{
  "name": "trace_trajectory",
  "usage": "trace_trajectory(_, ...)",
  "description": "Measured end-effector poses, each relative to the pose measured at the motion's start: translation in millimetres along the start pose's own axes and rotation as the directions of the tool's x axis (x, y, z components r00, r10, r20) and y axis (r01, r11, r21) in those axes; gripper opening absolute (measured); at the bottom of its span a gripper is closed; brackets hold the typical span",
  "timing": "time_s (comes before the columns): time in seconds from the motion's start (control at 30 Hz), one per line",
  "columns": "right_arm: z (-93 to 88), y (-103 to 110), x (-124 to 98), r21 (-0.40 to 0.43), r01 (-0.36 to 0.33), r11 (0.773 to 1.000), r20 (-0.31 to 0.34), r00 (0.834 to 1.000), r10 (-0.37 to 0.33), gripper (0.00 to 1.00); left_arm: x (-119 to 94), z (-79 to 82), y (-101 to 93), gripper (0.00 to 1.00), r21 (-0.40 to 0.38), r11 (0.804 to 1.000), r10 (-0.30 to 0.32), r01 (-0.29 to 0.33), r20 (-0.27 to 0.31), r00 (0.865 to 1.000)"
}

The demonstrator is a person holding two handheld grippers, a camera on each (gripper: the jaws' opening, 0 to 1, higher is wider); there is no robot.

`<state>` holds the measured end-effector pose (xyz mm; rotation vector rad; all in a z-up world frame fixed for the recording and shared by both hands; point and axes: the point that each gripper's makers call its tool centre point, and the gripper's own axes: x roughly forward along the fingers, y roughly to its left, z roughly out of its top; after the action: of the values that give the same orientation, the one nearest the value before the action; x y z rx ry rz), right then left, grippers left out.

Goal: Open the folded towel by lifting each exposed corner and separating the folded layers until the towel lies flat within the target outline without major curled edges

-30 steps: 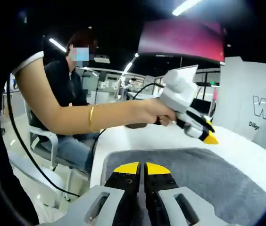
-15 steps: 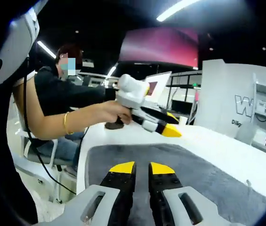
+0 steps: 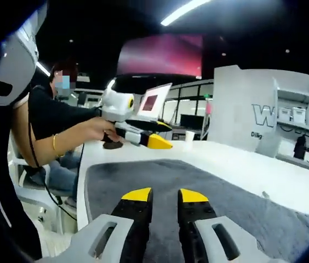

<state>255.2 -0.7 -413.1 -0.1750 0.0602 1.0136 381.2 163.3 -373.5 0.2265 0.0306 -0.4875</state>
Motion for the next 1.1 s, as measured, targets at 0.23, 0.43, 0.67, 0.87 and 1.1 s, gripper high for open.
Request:
trace_trajectory(0.23,-9.4,-23.0,-27.8,0.001,0.079,0.997,-0.01,0.997,-0.079,0.18,-9.1,5.5,-9.6,0.84,-0.03,1.0,0.002,-0.001,0.026,1.0)
trace_trajectory(0.43,-10.3,-45.1,-48.4,-0.016,0.139,0.99,-0.008,0.99,-0.139,0.3,-16.8,13.3,-18.7,0.92,-0.05,0.999,-0.001,0.004,0.046,0.999)
trace_trajectory(0.67,-21.7,-76.3,-80.9,0.018,0.247,0.969,-0.013,0.969,-0.247,0.4,-30.8,14.4,-25.4,0.97,-0.087,0.995,0.047,-0.041,0.064,0.997)
trace_trajectory(0.87,-26.9,-95.6,-109.9,0.037,0.32,0.947,-0.008,0.947,-0.32,0.45,-43.7,5.6,-23.5,0.99,-0.144,0.982,0.135,-0.126,0.054,0.989)
trace_trajectory(1.1,-35.8,-106.5,-135.2,0.025,0.369,0.929,-0.026,0.929,-0.368,0.48,-52.6,-4.6,-25.2,0.99,-0.178,0.973,0.156,-0.15,0.024,0.987)
